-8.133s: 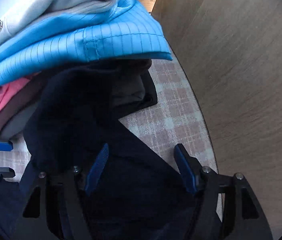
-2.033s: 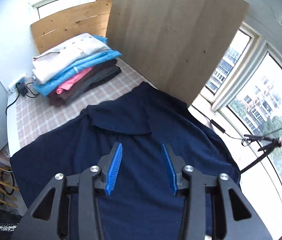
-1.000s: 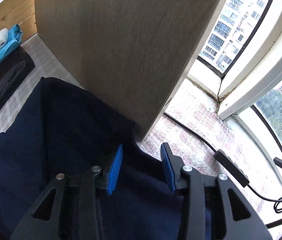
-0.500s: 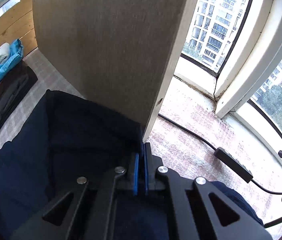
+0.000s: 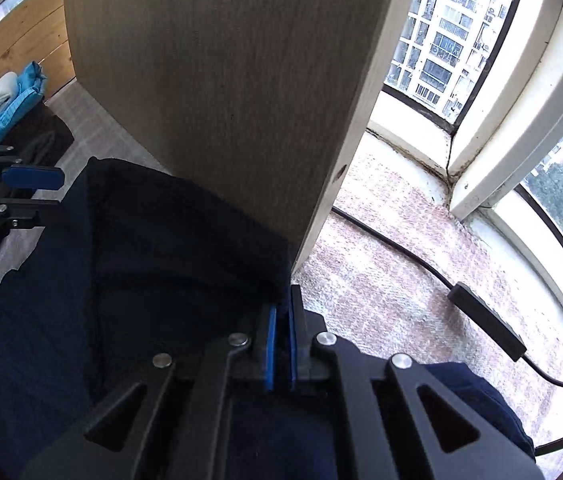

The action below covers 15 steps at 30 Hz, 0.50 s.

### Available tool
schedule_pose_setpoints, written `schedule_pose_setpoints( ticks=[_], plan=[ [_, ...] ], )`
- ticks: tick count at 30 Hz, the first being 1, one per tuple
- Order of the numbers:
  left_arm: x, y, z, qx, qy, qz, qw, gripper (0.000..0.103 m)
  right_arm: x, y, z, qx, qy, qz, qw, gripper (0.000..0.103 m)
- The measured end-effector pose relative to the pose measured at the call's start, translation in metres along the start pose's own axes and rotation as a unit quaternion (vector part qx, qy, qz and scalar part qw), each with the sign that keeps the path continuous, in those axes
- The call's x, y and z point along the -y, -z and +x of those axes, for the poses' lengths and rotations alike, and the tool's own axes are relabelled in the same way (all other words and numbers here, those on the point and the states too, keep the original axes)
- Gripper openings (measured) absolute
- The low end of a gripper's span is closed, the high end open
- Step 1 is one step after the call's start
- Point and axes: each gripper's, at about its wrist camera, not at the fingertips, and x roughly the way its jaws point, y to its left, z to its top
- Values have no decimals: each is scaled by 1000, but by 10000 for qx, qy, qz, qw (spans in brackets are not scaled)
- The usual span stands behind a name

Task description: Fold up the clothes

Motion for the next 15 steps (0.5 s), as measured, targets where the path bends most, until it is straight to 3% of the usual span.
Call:
schedule_pose_setpoints(
  ticks=[2, 3, 7, 10, 12, 15],
  plan=[
    [-1, -4, 12, -48, 199, -80, 9998, 28, 1, 4, -1, -24, -58, 20, 10000, 5],
    [1, -3, 16, -14, 190, -27, 9998, 7, 2, 6, 0, -42, -69, 40, 10000, 5],
    [12, 1, 9, 312, -348, 165, 9988, 4, 4, 12, -10, 58, -56, 124, 9999, 5],
    [4, -2, -10, 718, -840, 50, 9939, 4, 4, 16, -34, 553, 135, 176, 9982, 4],
    [-2, -4, -14, 851, -874, -27, 9925, 4, 4, 17, -48, 830, 236, 191, 9961, 4],
    [0, -4, 3, 691, -1005, 143, 9924, 4, 4, 17, -46, 827, 417, 167, 9956, 4]
  ],
)
